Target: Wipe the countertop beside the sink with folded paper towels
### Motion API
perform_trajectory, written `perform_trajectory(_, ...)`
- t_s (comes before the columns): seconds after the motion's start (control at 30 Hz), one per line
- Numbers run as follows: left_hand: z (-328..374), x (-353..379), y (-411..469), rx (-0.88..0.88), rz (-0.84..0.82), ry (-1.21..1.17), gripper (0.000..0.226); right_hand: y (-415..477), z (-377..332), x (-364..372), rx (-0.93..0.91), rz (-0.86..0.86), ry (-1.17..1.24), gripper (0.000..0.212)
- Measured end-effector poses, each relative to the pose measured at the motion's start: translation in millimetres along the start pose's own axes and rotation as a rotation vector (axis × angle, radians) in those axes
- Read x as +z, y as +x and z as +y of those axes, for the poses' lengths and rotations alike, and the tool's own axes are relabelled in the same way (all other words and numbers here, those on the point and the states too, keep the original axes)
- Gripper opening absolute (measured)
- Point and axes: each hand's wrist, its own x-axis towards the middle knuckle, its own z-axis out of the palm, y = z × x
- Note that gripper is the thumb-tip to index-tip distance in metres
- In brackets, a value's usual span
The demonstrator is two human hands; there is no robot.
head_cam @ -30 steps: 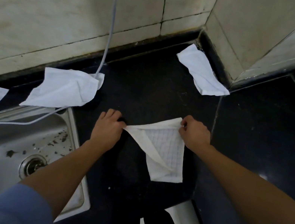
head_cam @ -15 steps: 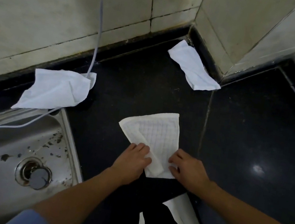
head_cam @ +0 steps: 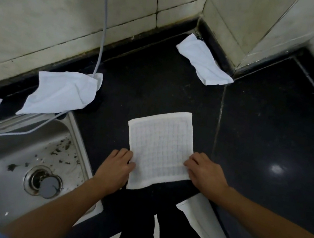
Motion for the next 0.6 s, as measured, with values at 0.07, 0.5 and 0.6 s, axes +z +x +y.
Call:
perform_trajectory(0.07, 5, -5, 0, -0.007, 0.036, -0.044, 0.024, -8, -8, -2, -0.086, -0.037, -0.048, 0.022)
perform_trajectory(0.5, 67, 8, 8, 0.006, -0.031, -0.084, 0.026, -25, -6, 3, -0.103, -0.136, -0.254, 0.02)
perform_trajectory(0.6, 61, 14, -1, 0.014, -0.043, -0.025, 0.037, -33, -6, 7, -0.108, -0.158, -0.247, 0.021)
